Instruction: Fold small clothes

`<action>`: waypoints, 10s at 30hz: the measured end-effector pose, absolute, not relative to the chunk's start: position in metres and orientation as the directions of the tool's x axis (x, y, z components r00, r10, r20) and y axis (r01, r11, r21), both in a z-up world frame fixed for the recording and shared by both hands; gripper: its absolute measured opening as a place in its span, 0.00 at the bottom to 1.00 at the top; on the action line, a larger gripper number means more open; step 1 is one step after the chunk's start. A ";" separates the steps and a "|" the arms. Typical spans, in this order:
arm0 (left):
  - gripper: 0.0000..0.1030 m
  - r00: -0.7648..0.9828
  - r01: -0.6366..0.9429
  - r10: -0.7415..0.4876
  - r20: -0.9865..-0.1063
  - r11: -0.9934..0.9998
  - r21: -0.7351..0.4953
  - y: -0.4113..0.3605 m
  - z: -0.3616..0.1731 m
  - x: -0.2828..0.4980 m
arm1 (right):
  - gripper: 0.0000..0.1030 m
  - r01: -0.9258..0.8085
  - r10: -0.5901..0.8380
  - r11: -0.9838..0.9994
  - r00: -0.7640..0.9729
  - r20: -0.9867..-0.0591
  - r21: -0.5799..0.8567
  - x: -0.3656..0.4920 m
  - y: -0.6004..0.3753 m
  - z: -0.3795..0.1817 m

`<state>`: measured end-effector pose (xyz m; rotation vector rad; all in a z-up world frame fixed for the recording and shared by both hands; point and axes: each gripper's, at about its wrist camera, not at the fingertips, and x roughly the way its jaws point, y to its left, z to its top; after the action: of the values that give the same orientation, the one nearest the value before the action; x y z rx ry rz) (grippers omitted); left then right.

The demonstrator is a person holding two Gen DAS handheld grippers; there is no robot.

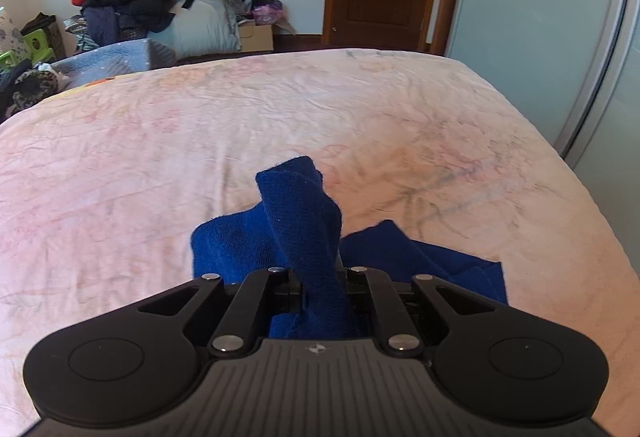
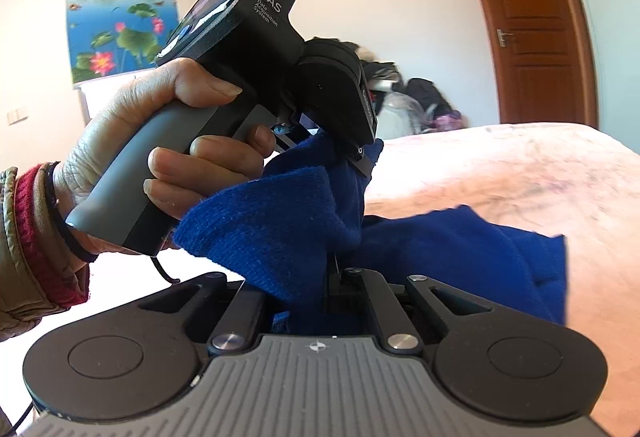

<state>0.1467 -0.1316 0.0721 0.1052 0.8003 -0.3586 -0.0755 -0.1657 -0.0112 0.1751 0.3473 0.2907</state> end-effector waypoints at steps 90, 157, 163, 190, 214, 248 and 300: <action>0.78 0.770 0.337 -0.149 -0.621 0.921 0.197 -0.126 -0.003 0.026 | 0.66 -0.190 0.240 0.971 0.798 -0.553 0.148 0.065 -0.299 -0.022; 0.68 0.586 0.426 -0.482 -0.652 0.867 -0.258 -0.063 0.022 0.140 | 0.67 -0.105 0.448 0.826 0.720 -0.530 0.554 0.130 -0.349 -0.047; 0.67 0.456 0.512 -0.595 -0.661 0.784 -0.352 -0.037 0.002 0.078 | 0.68 -0.124 0.537 0.773 0.650 -0.538 0.622 0.050 -0.361 -0.060; 0.58 0.550 0.370 -0.364 -0.752 0.913 -0.172 -0.029 -0.004 -0.014 | 0.70 -0.083 0.204 0.969 0.798 -0.567 0.233 -0.072 -0.257 -0.024; 0.68 0.612 0.254 -0.100 -0.785 0.964 0.075 -0.047 -0.008 -0.034 | 0.99 0.040 0.015 0.997 0.731 -0.682 0.066 -0.090 -0.203 -0.043; 0.75 0.661 0.180 -0.085 -0.746 0.982 0.049 -0.038 -0.016 -0.033 | 1.00 0.133 -0.119 0.991 0.726 -0.677 -0.031 -0.061 -0.194 -0.066; 1.00 0.761 0.202 -0.137 -0.634 0.979 0.032 -0.037 -0.042 -0.029 | 1.00 0.119 -0.103 0.993 0.788 -0.607 -0.015 -0.056 -0.197 -0.077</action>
<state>-0.0289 -0.0373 -0.0419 0.1003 0.6817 -0.1846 -0.0556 -0.1974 -0.0771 0.0246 0.6528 -0.1195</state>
